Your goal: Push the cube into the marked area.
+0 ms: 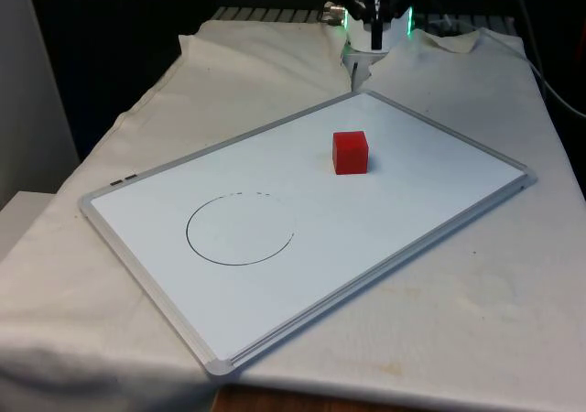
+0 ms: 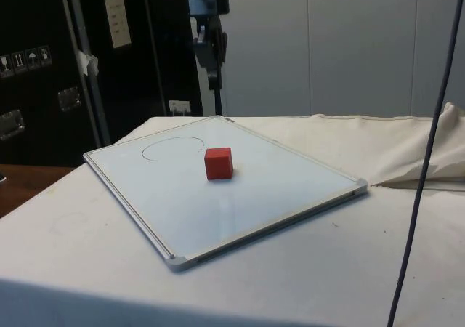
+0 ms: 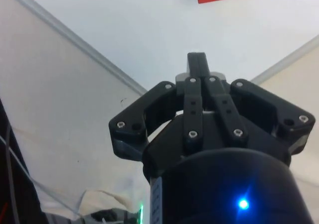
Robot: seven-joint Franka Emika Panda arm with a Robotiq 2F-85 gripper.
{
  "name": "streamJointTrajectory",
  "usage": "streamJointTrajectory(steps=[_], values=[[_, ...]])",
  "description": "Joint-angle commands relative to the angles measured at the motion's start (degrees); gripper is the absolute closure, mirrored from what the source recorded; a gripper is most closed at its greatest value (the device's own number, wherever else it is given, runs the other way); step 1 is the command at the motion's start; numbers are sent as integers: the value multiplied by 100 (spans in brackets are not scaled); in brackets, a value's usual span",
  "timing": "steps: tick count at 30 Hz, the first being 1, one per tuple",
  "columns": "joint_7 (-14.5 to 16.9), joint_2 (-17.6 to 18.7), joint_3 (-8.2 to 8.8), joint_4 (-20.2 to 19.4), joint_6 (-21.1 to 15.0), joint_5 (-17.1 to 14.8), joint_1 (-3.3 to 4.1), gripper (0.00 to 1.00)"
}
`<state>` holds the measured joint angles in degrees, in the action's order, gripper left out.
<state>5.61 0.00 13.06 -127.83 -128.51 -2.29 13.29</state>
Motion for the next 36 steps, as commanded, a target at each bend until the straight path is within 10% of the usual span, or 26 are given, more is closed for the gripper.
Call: streamJointTrajectory(steps=[1,36], values=[[23,46,-17,-52,-149,-69,17,100],[97,1077,-327,-602,-1656,-963,-17,100]])
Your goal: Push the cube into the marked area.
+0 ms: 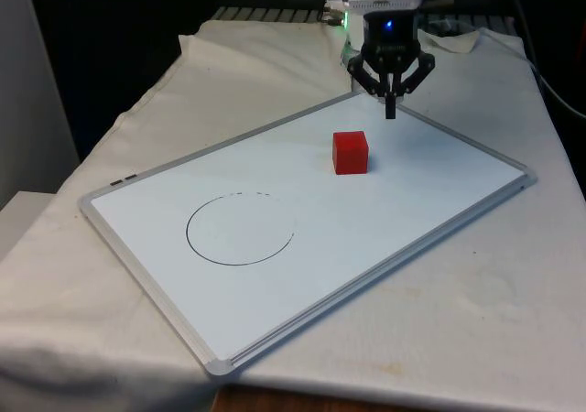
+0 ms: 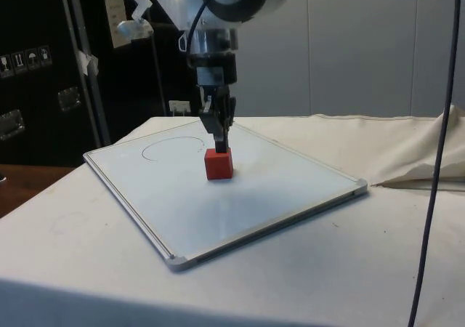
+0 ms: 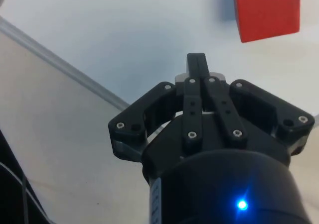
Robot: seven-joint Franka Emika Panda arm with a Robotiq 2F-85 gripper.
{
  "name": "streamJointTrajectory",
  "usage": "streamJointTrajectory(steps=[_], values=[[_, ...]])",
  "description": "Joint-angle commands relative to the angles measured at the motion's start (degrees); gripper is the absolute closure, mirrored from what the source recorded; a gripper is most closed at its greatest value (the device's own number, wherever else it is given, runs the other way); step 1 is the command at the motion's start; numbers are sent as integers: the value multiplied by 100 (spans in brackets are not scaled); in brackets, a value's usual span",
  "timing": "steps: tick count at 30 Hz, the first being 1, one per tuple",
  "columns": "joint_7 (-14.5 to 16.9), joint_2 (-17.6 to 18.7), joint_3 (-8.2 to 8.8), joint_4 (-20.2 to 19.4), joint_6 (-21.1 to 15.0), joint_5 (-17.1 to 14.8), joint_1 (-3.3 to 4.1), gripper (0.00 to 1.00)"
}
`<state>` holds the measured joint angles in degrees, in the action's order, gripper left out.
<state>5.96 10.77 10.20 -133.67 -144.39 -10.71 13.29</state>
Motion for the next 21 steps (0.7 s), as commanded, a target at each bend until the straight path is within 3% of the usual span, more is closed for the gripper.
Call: streamJointTrajectory(steps=[1,7,8,16,17,18,21], values=[[63,34,-46,-17,-86,-160,-17,100],[17,275,-46,0,-201,-355,-11,100],[-6,264,-11,6,-149,-275,0,100],[-6,602,-74,52,-361,-670,-34,100],[-52,556,-29,29,-315,-550,0,100],[0,636,-74,69,-372,-710,-40,100],[-17,739,-40,143,-378,-756,-52,100]])
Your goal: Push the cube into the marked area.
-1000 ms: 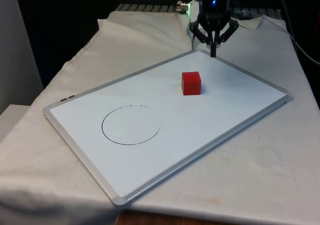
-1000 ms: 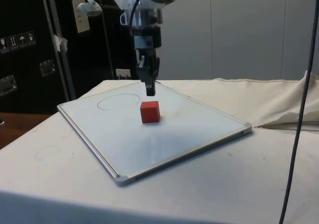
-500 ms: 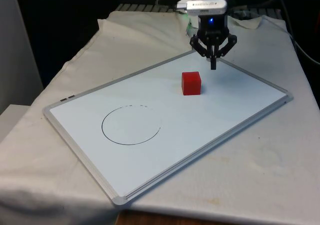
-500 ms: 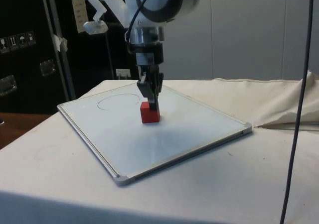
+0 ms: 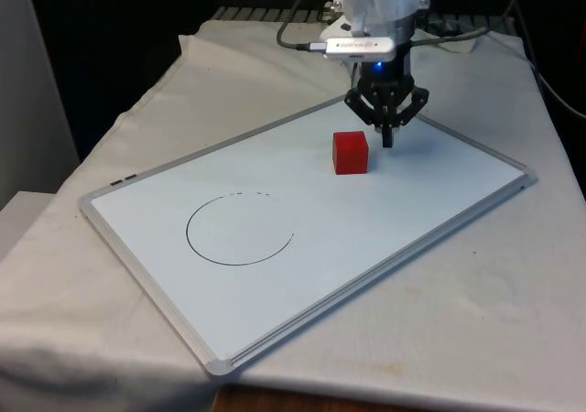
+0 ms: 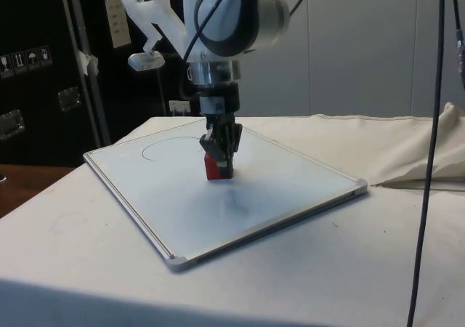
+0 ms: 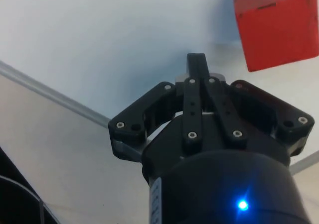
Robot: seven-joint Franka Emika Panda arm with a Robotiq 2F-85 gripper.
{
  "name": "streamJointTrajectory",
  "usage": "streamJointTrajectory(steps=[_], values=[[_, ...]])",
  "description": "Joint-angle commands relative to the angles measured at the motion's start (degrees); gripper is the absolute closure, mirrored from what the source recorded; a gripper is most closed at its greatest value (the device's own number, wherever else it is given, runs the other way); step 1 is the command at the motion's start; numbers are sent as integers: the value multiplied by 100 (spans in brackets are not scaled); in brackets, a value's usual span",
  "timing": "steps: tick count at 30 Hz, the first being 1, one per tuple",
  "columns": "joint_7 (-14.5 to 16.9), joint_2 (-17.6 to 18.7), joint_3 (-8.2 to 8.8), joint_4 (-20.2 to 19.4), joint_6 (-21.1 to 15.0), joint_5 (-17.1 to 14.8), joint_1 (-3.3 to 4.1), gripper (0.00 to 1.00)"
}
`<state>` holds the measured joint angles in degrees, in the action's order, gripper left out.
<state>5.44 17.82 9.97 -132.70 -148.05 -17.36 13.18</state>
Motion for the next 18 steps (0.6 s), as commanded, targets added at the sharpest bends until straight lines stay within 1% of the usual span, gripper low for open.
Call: streamJointTrajectory(steps=[1,3,5,7,12,13,14,15,16,18], values=[[34,34,-17,46,-11,-92,-40,100],[-6,80,29,92,0,-80,-40,100],[-17,92,40,97,0,-40,-34,100],[-63,86,74,120,11,-40,-52,100],[-143,97,201,166,34,23,-34,100],[-149,103,223,178,40,34,-34,100],[-86,92,206,172,17,-29,-52,100],[-178,115,264,201,52,52,-29,100],[-178,115,264,201,52,52,-29,100],[-223,132,321,218,46,80,-17,100]])
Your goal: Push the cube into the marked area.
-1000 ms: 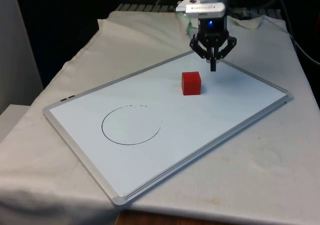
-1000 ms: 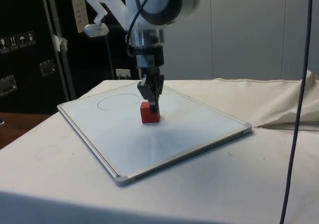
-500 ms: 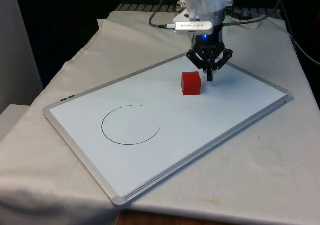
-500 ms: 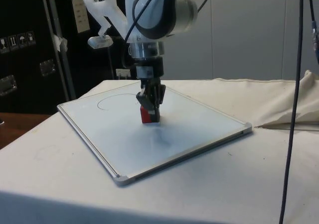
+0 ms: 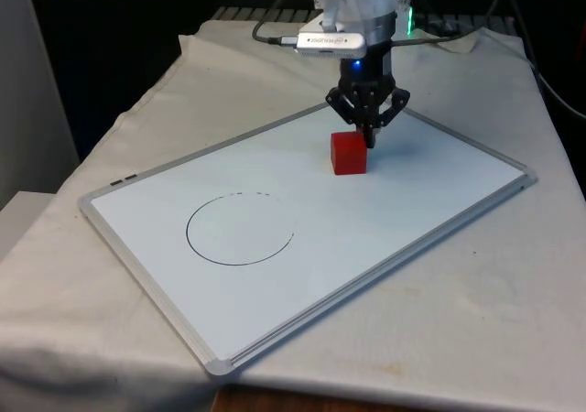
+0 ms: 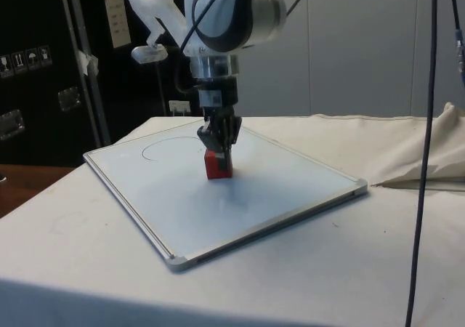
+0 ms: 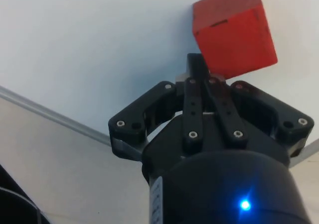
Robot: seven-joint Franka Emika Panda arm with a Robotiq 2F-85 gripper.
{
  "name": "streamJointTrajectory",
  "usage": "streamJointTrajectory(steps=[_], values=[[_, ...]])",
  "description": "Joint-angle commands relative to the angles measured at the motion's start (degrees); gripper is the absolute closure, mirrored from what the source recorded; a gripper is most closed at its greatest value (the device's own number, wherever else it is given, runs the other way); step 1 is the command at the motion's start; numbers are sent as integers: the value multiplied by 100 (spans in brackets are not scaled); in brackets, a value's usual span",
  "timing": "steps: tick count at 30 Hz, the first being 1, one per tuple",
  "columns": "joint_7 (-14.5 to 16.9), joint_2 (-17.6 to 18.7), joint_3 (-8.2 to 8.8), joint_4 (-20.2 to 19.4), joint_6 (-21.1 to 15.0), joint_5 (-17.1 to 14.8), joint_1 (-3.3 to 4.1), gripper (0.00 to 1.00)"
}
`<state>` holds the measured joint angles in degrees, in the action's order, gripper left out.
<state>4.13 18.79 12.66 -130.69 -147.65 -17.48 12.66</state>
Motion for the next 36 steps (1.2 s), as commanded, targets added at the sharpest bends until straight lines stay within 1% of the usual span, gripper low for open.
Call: streamJointTrajectory(steps=[1,3,4,5,9,11,12,13,14,17,20,21,22,25,26,28,29,30,32,34,36], values=[[-115,40,69,23,0,103,40,100],[-160,52,97,34,-6,138,40,100],[-40,6,23,11,0,23,0,100],[-235,57,126,46,-11,201,40,100],[-315,74,160,52,-29,281,11,100],[-292,115,218,86,-23,281,-6,100],[-264,57,183,46,-11,229,0,100],[-286,132,241,103,-23,275,-6,100],[-275,160,258,138,-11,269,-6,100],[-258,241,286,252,17,246,-17,100],[-212,418,304,476,57,201,-57,100],[-246,378,321,424,17,229,-23,100],[-201,476,304,539,69,183,-74,100],[-172,625,315,716,92,149,-97,100],[-155,722,321,831,109,126,-120,100],[-149,808,327,934,132,103,-132,100],[-212,768,378,900,126,183,-74,100],[-149,848,327,985,155,97,-143,100],[-149,911,321,1071,172,80,-160,100],[-189,945,338,1146,212,74,-149,100],[-281,957,355,1220,258,74,-120,100]])
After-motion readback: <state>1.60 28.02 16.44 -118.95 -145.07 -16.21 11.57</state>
